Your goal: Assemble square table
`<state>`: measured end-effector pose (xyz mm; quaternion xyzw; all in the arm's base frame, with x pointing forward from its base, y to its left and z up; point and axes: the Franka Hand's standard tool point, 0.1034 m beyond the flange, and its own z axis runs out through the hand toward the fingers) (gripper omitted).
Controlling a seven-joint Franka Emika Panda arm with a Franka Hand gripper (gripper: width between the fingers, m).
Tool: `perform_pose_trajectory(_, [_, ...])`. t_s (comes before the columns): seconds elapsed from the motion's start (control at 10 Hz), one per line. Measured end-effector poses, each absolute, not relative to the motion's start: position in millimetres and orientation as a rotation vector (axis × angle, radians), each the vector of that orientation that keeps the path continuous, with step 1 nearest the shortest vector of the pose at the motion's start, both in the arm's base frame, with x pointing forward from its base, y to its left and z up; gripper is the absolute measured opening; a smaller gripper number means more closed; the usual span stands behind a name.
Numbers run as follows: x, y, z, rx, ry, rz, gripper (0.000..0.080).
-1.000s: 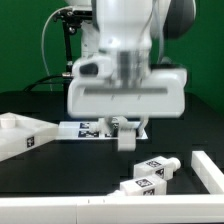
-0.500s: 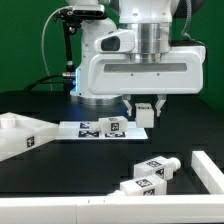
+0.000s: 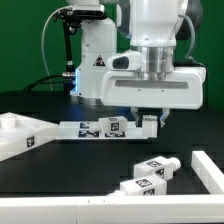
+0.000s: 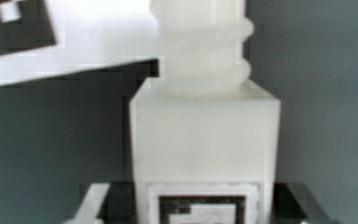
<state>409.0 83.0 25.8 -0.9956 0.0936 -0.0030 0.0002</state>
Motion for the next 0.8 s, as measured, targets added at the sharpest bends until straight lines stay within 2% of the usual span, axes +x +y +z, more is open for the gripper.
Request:
perform_pose_trajectory(0.1, [405.6, 80.1, 18.0, -3.130, 0.308, 0.005, 0.0281])
perform_pose_trajectory(0.3, [404.0, 80.4, 15.6, -3.132, 0.304, 0.013, 0.0281])
perform_pose_trajectory(0.4, [403.6, 80.2, 15.1, -3.132, 0.304, 0.014, 0.0357])
perform_pose_trajectory(0.5, [403.0, 79.7, 15.9, -3.134, 0.299, 0.030, 0.0357])
perform_pose_trajectory(0.6, [406.5, 76.2, 27.0, -3.131, 0.285, 0.092, 0.0556])
perform_pose_trajectory(0.7, [420.9, 68.3, 47.5, -3.107, 0.303, 0.120, 0.0620])
perform_pose_trajectory(0.8, [438.3, 61.9, 65.1, -3.089, 0.303, 0.156, 0.0620])
